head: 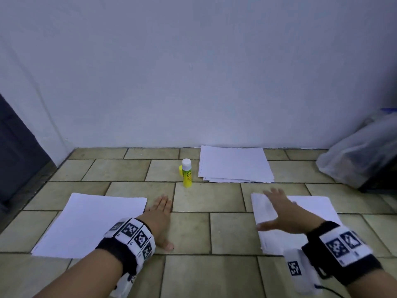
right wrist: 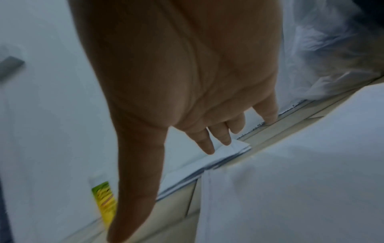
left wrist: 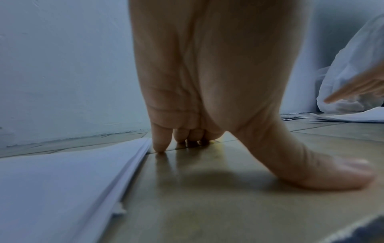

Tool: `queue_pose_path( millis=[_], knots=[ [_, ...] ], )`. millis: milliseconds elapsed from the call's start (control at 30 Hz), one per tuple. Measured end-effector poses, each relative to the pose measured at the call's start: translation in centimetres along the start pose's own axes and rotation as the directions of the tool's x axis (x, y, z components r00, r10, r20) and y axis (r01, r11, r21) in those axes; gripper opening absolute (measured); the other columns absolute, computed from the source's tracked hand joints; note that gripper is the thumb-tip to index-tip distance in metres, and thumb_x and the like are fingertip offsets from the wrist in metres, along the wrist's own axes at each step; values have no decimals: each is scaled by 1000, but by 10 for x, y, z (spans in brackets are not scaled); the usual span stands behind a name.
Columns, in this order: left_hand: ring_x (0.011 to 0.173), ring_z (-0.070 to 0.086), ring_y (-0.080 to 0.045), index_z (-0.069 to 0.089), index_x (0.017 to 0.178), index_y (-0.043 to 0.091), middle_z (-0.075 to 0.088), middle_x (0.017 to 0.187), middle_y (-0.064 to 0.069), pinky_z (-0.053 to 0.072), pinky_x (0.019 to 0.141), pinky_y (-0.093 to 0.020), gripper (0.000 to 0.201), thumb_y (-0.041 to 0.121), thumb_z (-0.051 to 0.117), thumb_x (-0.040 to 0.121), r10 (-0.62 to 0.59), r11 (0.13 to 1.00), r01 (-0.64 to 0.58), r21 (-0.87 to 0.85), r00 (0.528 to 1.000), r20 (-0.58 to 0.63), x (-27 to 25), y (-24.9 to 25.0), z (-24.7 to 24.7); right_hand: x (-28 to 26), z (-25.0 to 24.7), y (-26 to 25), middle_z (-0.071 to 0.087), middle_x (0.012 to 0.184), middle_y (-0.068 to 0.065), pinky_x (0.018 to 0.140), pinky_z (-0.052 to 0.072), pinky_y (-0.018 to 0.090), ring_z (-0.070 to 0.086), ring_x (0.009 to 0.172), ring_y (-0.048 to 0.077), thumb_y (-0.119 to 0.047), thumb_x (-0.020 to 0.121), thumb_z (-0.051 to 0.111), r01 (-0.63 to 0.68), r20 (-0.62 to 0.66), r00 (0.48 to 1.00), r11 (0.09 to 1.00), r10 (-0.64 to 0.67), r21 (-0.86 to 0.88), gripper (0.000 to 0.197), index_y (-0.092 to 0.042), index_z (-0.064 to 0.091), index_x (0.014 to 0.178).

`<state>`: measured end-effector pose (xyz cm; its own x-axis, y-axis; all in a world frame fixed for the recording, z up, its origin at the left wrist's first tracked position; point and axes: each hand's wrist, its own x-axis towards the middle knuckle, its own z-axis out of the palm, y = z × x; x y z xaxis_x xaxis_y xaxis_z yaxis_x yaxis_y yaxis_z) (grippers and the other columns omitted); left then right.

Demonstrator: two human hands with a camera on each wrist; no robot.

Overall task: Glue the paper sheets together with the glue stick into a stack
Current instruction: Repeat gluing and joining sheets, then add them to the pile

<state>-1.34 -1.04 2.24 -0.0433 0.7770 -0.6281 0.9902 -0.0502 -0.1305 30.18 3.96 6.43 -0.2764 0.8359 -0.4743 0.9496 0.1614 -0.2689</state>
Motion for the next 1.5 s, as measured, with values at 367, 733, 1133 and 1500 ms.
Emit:
queue_pose_path(
  millis=[367,733,1133,1500],
  knots=[
    [147,-11,-30,-8,152,8,-11,160,-15,10,118,-47,119,68,61,76,-228,974,223,-50,964,-135,-23,-6,-1,-5,40,-3,-13,159,8,118,13,34,-4,148,20,-38,103,34,17,62,998,995,-11,-103,70,-14,-9,151],
    [124,51,-21,23,150,15,48,140,-5,42,96,-27,63,31,53,97,-321,943,313,-118,945,-57,-45,-67,13,-7,45,0,-9,160,7,117,13,30,-1,148,19,-28,104,33,32,2,999,992,-32,-123,64,-16,-7,152],
    [106,60,-17,50,125,11,59,118,-2,41,73,-23,32,12,48,93,-278,957,289,12,932,-235,-54,-40,-9,-1,39,5,22,157,-9,114,21,28,26,142,12,-39,99,44,17,-179,984,999,-22,-31,53,-31,28,148],
    [84,58,-9,53,88,12,59,96,2,40,67,-14,7,14,58,93,-285,958,284,-31,940,-189,-46,-41,-2,1,39,8,29,154,-13,113,25,27,31,139,9,-43,96,48,12,-222,975,1000,-15,-15,50,-35,36,144]
  ],
)
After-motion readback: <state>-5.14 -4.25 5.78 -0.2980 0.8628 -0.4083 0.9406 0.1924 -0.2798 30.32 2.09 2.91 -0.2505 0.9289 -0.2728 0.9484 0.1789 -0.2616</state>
